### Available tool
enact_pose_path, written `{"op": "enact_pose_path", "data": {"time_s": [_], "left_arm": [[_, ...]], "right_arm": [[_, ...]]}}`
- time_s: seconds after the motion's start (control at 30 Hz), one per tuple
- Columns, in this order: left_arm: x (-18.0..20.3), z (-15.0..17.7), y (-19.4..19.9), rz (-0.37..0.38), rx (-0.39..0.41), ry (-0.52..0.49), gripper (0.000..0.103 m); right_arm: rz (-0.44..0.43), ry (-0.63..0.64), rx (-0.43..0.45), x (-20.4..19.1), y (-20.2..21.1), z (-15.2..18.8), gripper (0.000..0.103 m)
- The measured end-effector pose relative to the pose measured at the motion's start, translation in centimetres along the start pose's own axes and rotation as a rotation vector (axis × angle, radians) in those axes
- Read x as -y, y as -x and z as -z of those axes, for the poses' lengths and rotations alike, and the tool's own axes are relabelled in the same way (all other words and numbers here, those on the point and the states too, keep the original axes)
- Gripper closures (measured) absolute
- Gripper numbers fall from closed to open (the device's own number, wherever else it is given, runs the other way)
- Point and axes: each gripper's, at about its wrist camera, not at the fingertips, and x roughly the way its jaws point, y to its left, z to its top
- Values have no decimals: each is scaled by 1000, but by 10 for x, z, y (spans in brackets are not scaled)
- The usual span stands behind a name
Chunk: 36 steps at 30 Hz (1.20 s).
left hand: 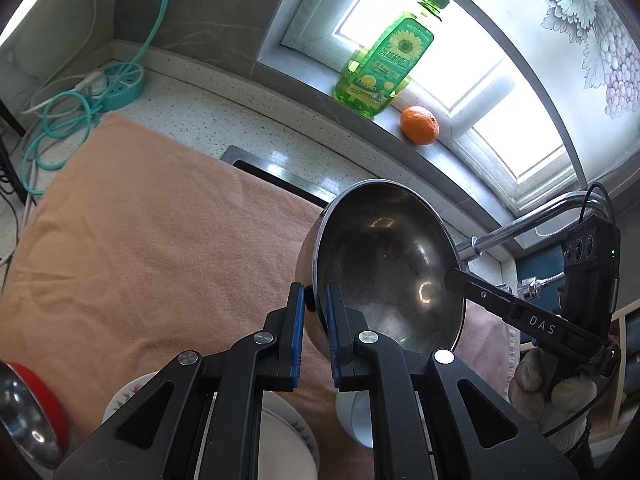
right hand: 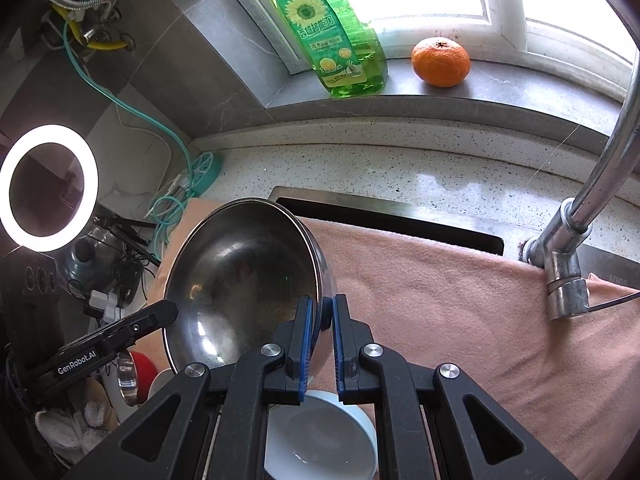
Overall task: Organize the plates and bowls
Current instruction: 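Carry the steel bowl with both tools over the white plate stack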
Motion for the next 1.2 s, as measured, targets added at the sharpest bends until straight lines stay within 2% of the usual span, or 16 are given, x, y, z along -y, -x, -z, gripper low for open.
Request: {"op": "enact_pose_path", "data": {"time_s": [0.8,1.2], "left_arm": [[-58,58,71,7,13,47,94],[-81,83,87,3,1,65,94]], "right_arm": [[-21,47,-14,-87,9,68,94],[-27,56,-33,-116,6,99,94]]}}
